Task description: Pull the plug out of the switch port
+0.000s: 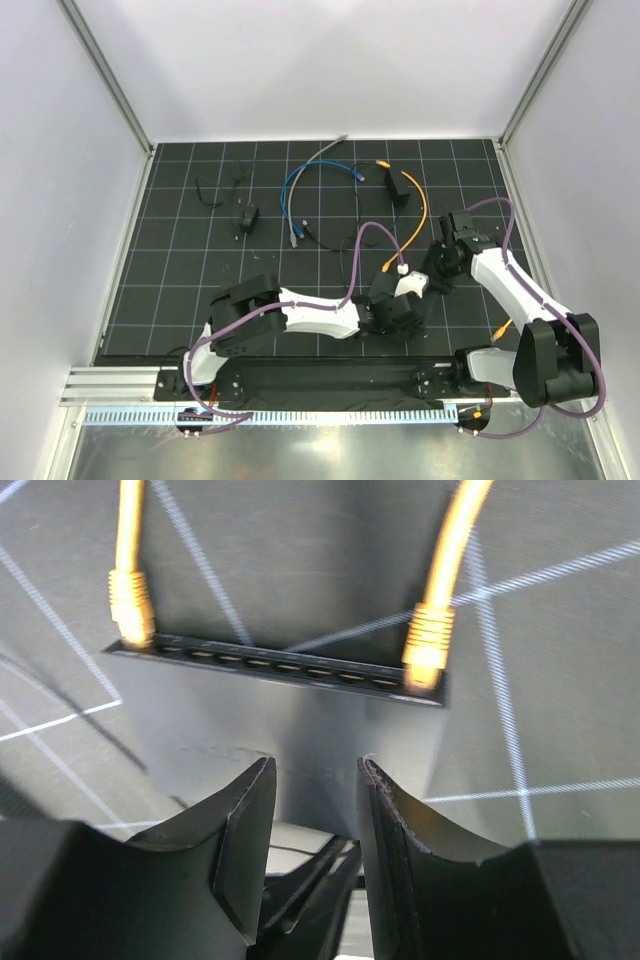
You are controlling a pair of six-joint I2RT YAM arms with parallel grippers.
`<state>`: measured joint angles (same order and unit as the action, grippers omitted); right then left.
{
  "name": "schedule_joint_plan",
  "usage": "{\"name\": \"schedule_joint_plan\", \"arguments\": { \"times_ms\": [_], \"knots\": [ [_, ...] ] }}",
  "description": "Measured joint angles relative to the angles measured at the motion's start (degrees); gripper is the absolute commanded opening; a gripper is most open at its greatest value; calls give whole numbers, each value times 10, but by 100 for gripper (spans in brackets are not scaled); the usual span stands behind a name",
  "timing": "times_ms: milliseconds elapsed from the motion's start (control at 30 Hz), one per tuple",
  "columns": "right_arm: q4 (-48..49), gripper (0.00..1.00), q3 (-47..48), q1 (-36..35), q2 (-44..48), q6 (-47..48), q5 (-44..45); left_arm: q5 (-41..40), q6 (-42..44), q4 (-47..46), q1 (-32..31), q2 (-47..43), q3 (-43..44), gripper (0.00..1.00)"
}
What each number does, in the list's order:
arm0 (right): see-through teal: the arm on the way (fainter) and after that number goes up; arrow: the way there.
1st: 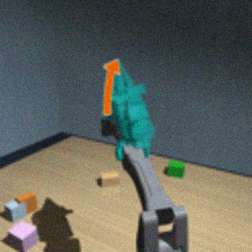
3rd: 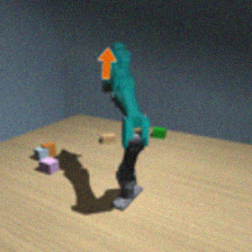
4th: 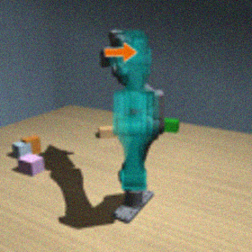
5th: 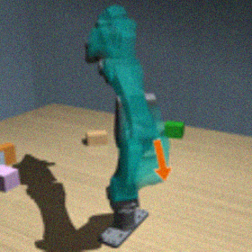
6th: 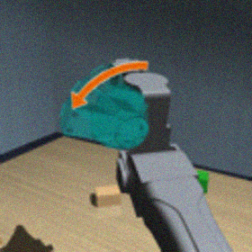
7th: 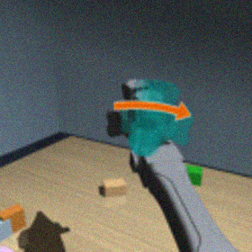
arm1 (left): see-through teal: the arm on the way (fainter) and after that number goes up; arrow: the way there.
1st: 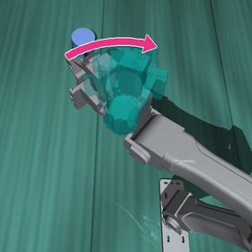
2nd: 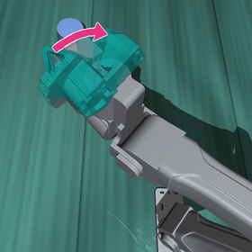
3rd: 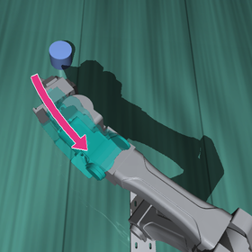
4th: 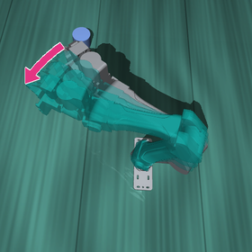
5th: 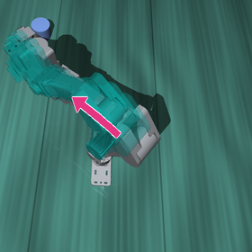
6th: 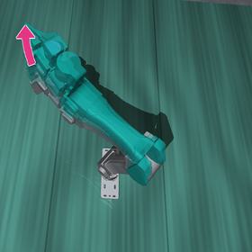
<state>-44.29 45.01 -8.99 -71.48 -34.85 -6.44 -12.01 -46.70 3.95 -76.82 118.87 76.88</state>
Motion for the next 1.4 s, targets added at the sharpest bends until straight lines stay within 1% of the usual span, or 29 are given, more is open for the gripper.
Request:
{"name": "schedule_joint_plan", "arguments": {
  "times_ms": [233, 400, 467, 567, 667, 800, 1133, 1300, 1333, 1400],
  "knots": [
    [-32, 48, -19, -2, 63, -37, 56, 0, -6, -2, -1, -3, -5, 0],
    [-63, 49, -36, -16, 70, -50, 75, 9, -15, -2, 0, -6, -9, 0],
    [-89, 49, -52, -35, 78, -50, 63, 18, -18, -3, 4, -6, -9, 0],
    [-98, 49, -63, -58, 81, -60, 68, 27, -24, -8, 7, -13, -21, 0],
    [-114, 49, -69, -109, 76, -63, 66, 42, -27, -19, 18, -18, -32, 0],
    [-110, 49, -82, -139, 64, -71, 60, 50, -27, -28, 27, -24, -44, 0],
    [-87, 47, -101, -143, 67, -80, 38, 50, -26, -37, 42, -40, -69, 0],
    [-54, 42, -113, -143, 99, -89, 31, 51, -26, -37, 42, -40, -69, 0],
    [-49, 39, -115, -143, 107, -90, 31, 51, -26, -37, 42, -40, -69, 0],
    [-32, 37, -125, -143, 132, -94, 34, 52, -26, -37, 42, -40, -69, 0]
  ]
}}
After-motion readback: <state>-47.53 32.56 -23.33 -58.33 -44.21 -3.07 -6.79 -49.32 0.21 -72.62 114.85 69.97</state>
